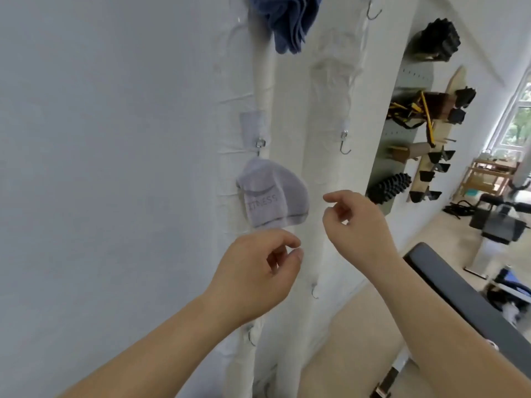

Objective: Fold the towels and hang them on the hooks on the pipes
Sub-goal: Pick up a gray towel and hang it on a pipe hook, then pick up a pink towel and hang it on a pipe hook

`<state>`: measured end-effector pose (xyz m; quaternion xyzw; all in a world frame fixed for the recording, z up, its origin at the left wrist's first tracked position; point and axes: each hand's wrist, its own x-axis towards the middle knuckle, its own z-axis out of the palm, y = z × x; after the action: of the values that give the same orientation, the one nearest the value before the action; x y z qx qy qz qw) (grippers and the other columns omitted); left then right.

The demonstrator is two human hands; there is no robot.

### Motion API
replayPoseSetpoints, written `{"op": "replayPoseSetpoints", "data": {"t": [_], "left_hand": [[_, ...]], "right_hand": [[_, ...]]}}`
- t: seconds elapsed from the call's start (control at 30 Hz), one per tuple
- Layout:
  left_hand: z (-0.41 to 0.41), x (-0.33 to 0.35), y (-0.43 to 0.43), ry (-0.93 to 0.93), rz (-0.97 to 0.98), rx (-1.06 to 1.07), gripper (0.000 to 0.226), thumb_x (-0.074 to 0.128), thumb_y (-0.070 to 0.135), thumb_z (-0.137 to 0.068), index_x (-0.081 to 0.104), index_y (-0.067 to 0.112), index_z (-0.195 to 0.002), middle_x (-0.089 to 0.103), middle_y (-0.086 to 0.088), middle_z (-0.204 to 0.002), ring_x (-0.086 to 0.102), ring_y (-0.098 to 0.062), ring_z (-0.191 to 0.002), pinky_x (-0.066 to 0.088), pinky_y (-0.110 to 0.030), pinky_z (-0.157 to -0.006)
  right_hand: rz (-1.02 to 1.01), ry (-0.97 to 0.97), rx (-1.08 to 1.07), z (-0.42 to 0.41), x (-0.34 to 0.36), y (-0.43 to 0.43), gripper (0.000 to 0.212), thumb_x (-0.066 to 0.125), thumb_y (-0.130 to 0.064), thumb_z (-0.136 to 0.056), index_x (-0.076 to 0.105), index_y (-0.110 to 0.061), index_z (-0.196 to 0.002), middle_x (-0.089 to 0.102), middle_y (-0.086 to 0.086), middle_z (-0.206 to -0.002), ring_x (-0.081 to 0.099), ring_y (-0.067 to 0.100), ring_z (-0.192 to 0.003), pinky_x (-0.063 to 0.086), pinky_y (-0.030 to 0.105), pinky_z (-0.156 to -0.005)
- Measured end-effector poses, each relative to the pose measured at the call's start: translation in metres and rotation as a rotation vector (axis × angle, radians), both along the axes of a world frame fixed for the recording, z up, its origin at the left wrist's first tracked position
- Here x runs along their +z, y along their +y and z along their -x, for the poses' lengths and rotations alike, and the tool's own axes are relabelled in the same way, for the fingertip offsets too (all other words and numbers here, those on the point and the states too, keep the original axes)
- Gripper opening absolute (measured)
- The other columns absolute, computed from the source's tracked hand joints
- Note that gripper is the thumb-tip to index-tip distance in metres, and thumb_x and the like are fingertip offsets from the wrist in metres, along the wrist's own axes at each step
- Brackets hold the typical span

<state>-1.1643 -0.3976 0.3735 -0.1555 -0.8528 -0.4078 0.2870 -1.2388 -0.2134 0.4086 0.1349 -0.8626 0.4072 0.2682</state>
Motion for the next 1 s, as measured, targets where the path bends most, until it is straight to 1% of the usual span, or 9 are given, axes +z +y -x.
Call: {"op": "replayPoseSetpoints", "data": {"t": [0.1, 0.3, 0.47, 0.57, 0.7, 0.77, 0.87, 0.93, 1.0], "left_hand": [[-0.007, -0.042, 0.026, -0.148, 0.013, -0.121, 0.008, 0.066, 0.032, -0.093, 0.073, 0.032, -0.097, 0.064, 0.015, -0.069, 0.058, -0.006, -0.061, 0.055, -0.030, -0.066], [-0.044, -0.137, 0.100, -0.443, 0.057, -0.300, 0.016, 0.067, 0.031, -0.093, 0.073, 0.032, -0.107, 0.062, 0.015, -0.069, 0.056, -0.004, -0.062, 0.054, -0.027, -0.073], [-0.113, -0.209, 0.183, -0.686, 0.160, -0.501, 0.025, 0.062, 0.031, -0.095, 0.067, 0.036, -0.119, 0.067, 0.012, -0.082, 0.061, -0.003, -0.067, 0.057, -0.028, -0.076], [-0.159, -0.251, 0.236, -0.829, 0.233, -0.602, 0.032, 0.059, 0.033, -0.098, 0.063, 0.032, -0.130, 0.067, 0.012, -0.090, 0.062, -0.004, -0.076, 0.056, -0.029, -0.082], [-0.231, -0.290, 0.305, -0.990, 0.300, -0.719, 0.035, 0.058, 0.032, -0.099, 0.060, 0.031, -0.135, 0.066, 0.015, -0.098, 0.066, -0.005, -0.083, 0.056, -0.025, -0.079], [-0.270, -0.311, 0.336, -1.080, 0.315, -0.772, 0.032, 0.058, 0.030, -0.100, 0.060, 0.033, -0.131, 0.064, 0.017, -0.097, 0.066, -0.004, -0.085, 0.054, -0.020, -0.076], [-0.325, -0.350, 0.370, -1.203, 0.347, -0.833, 0.017, 0.062, 0.029, -0.097, 0.065, 0.041, -0.107, 0.068, 0.019, -0.098, 0.066, 0.000, -0.095, 0.056, -0.027, -0.093], [-0.356, -0.377, 0.385, -1.304, 0.345, -0.830, 0.012, 0.061, 0.025, -0.095, 0.070, 0.032, -0.100, 0.073, 0.009, -0.103, 0.068, -0.008, -0.101, 0.056, -0.034, -0.097], [-0.379, -0.399, 0.392, -1.399, 0.359, -0.748, 0.015, 0.060, 0.019, -0.094, 0.069, 0.018, -0.106, 0.071, -0.004, -0.110, 0.067, -0.020, -0.106, 0.055, -0.037, -0.095]], "right_hand": [[0.011, -0.234, -0.049, -0.032, -0.049, 0.022, 0.015, 0.060, -0.026, -0.093, 0.071, -0.030, -0.103, 0.065, -0.009, -0.071, 0.060, 0.005, -0.067, 0.046, 0.022, -0.066], [-0.005, -0.589, -0.188, -0.118, -0.159, 0.096, 0.018, 0.063, -0.030, -0.094, 0.071, -0.020, -0.081, 0.063, -0.008, -0.069, 0.057, 0.010, -0.065, 0.044, 0.022, -0.060], [0.036, -0.808, -0.310, -0.214, -0.237, 0.165, 0.017, 0.059, -0.033, -0.096, 0.072, -0.022, -0.091, 0.069, -0.002, -0.080, 0.066, 0.016, -0.076, 0.054, 0.036, -0.070], [0.093, -0.905, -0.388, -0.279, -0.277, 0.213, 0.016, 0.057, -0.034, -0.097, 0.070, -0.025, -0.097, 0.068, -0.006, -0.082, 0.065, 0.011, -0.076, 0.053, 0.028, -0.070], [0.198, -0.986, -0.578, -0.377, -0.317, 0.279, 0.015, 0.058, -0.030, -0.097, 0.070, -0.025, -0.088, 0.069, -0.005, -0.077, 0.065, 0.010, -0.072, 0.053, 0.026, -0.066], [0.217, -1.031, -0.663, -0.427, -0.339, 0.306, 0.017, 0.058, -0.031, -0.096, 0.070, -0.027, -0.085, 0.069, -0.005, -0.077, 0.066, 0.011, -0.074, 0.056, 0.030, -0.067], [0.197, -1.117, -0.777, -0.495, -0.374, 0.339, 0.019, 0.056, -0.031, -0.093, 0.071, -0.021, -0.087, 0.072, -0.003, -0.086, 0.066, 0.017, -0.082, 0.057, 0.038, -0.074], [0.199, -1.216, -0.830, -0.534, -0.396, 0.357, 0.027, 0.051, -0.035, -0.090, 0.073, -0.024, -0.102, 0.072, 0.001, -0.101, 0.067, 0.024, -0.093, 0.055, 0.037, -0.083], [0.225, -1.305, -0.836, -0.565, -0.419, 0.367, 0.043, 0.046, -0.040, -0.088, 0.070, -0.025, -0.119, 0.069, 0.007, -0.115, 0.065, 0.029, -0.101, 0.056, 0.041, -0.089]]}}
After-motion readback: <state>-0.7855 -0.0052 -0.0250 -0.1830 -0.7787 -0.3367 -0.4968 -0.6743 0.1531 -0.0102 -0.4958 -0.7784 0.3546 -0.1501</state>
